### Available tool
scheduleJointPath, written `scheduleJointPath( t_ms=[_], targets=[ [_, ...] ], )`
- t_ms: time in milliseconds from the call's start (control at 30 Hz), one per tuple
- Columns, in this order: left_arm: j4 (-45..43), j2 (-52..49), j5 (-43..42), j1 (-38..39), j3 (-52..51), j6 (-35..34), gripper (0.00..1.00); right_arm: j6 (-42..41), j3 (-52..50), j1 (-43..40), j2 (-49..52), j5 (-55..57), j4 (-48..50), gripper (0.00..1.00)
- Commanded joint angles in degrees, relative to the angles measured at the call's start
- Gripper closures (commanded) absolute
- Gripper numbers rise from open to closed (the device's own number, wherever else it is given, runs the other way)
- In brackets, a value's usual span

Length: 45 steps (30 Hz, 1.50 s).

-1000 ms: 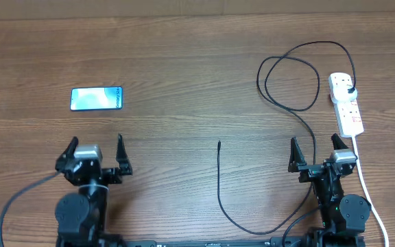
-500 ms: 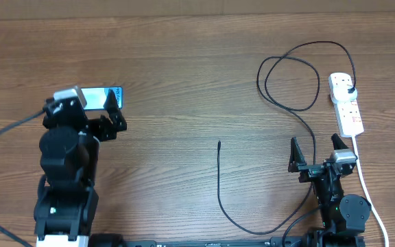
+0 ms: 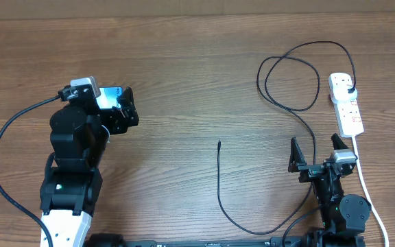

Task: Plug charger to phone and switch on socket
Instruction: 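Raise the left arm and move the left gripper over the phone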

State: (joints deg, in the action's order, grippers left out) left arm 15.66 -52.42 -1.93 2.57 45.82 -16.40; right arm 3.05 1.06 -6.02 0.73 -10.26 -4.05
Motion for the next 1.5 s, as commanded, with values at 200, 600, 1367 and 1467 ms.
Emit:
scheduleJointPath(
  t_ms=[200, 600, 1367, 1467],
  targets=[
    [10.2, -7.0, 9.6, -0.3, 11.0, -12.4, 0.0, 0.3, -0.6, -0.3, -0.6, -0.1, 0.2, 0.0],
    [33.4, -22.4, 24.8, -0.3, 32.8, -36.4, 0.0, 0.3, -0.6, -0.3, -0.6, -0.1, 0.2, 0.0],
    [40.3, -24.1, 22.1, -0.3, 35.8, -51.7, 0.0, 0.3, -0.6, -0.3, -0.6, -0.1, 0.2, 0.0],
    [43.2, -24.3, 23.9, -0.3, 35.8, -57.7, 0.0, 0.3, -0.6, -0.3, -0.6, -0.1, 0.2, 0.0]
  ],
)
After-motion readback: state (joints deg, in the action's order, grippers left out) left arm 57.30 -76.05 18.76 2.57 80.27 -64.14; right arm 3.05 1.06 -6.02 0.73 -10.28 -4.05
